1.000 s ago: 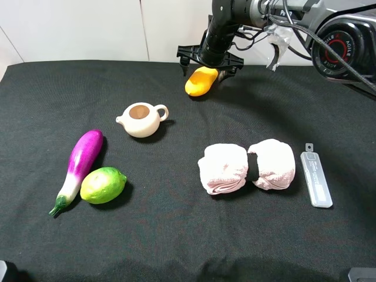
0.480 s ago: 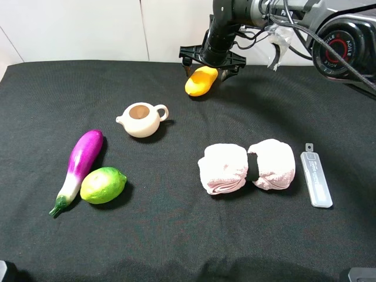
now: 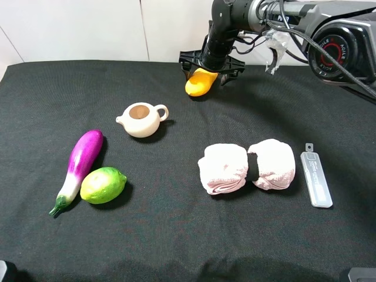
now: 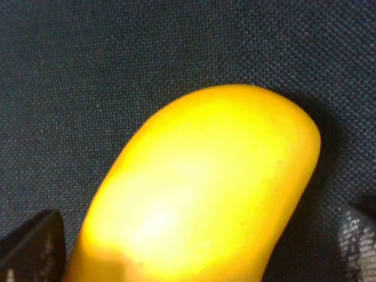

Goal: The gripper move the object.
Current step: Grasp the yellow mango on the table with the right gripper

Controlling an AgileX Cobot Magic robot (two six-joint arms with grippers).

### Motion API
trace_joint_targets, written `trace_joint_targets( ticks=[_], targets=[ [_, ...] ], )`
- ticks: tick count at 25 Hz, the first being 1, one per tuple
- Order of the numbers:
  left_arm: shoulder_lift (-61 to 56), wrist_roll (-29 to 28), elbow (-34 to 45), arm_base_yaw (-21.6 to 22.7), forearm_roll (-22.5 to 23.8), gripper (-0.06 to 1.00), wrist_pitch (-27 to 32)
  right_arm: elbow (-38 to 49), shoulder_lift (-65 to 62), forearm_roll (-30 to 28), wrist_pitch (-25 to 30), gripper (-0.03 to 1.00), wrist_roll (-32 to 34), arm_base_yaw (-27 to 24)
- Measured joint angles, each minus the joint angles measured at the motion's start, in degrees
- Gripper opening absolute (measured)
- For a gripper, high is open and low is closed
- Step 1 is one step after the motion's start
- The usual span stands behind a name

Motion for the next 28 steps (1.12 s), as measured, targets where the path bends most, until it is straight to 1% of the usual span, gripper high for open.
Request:
trace_joint_targets(
  ticks=[18, 25, 26, 28],
  targets=[
    [0.0, 0.0, 0.0, 0.0, 0.0, 0.79, 0.0, 0.0, 0.5, 1.3, 0.0, 0.69, -1.3, 0.0],
    [0.0, 0.0, 0.0, 0.0, 0.0, 0.79, 0.0, 0.0, 0.5, 3.0, -0.5, 0.69, -1.4, 0.0],
    [0.0, 0.0, 0.0, 0.0, 0.0, 0.79, 0.0, 0.0, 0.5, 3.3, -0.8, 0.69, -1.5, 0.0],
    [0.0, 0.0, 0.0, 0.0, 0.0, 0.79, 0.0, 0.0, 0.5, 3.6, -1.1, 0.64, -1.5, 0.0]
  ],
)
